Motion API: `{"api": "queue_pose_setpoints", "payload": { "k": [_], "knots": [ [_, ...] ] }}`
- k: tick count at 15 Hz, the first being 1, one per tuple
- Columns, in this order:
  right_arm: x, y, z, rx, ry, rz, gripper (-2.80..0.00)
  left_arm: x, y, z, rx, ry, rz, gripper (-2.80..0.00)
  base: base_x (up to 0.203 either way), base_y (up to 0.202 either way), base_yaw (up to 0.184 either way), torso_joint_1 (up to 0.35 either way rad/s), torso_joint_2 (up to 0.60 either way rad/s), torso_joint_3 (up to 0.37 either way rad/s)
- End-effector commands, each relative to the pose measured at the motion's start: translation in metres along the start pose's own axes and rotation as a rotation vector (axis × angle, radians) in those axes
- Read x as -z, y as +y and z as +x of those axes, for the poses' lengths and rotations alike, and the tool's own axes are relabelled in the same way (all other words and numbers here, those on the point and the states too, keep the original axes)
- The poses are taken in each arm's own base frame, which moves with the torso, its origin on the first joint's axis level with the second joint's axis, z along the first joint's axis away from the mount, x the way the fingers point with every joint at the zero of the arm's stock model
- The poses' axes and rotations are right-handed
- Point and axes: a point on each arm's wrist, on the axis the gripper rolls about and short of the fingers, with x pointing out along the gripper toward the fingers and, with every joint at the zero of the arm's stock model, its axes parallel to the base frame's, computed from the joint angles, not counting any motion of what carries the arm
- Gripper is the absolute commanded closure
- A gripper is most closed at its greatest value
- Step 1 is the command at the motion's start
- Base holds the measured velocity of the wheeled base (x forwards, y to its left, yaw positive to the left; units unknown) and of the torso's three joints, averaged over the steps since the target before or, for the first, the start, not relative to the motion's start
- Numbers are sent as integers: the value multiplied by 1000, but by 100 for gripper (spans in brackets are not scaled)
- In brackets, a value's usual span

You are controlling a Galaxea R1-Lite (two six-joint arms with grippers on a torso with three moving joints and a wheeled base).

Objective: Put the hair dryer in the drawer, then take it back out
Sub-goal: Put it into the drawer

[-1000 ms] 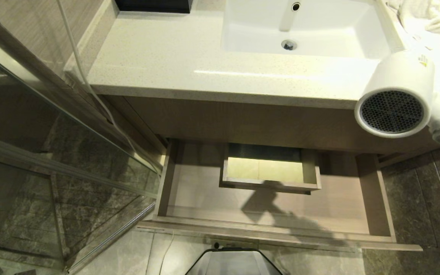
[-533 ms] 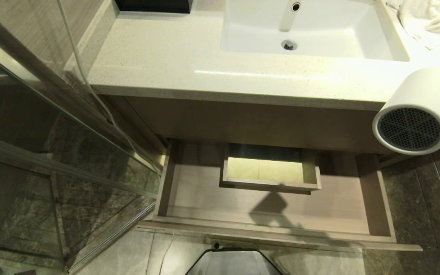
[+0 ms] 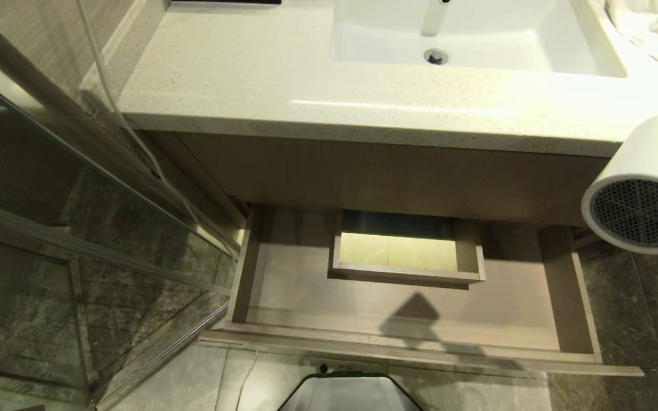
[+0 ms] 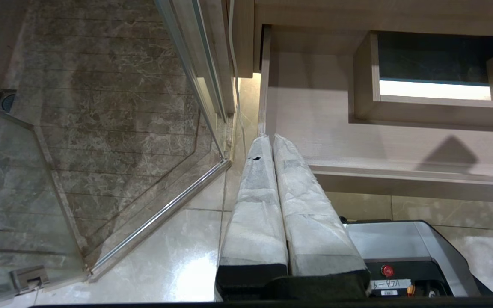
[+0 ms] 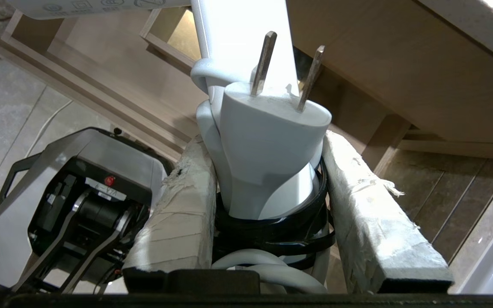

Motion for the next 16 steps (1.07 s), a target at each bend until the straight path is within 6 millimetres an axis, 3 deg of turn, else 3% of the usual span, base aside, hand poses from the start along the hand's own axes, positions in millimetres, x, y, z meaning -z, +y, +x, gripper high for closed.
{"api": "queue_pose_setpoints", "payload": {
  "k": [1, 8, 16],
  "knots": [
    [2, 2, -4, 2, -9, -4, 0, 0, 0, 0, -1, 1, 0, 0, 0, 0, 0, -173, 325, 169],
    [18, 9, -11, 1, -8, -5, 0, 0, 0, 0, 0, 0, 0, 0, 0, 0, 0, -180, 351, 174],
    [25, 12, -9, -8, 8, -8, 0, 0, 0, 0, -1, 1, 0, 0, 0, 0, 0, -267, 529, 257]
  ]
}}
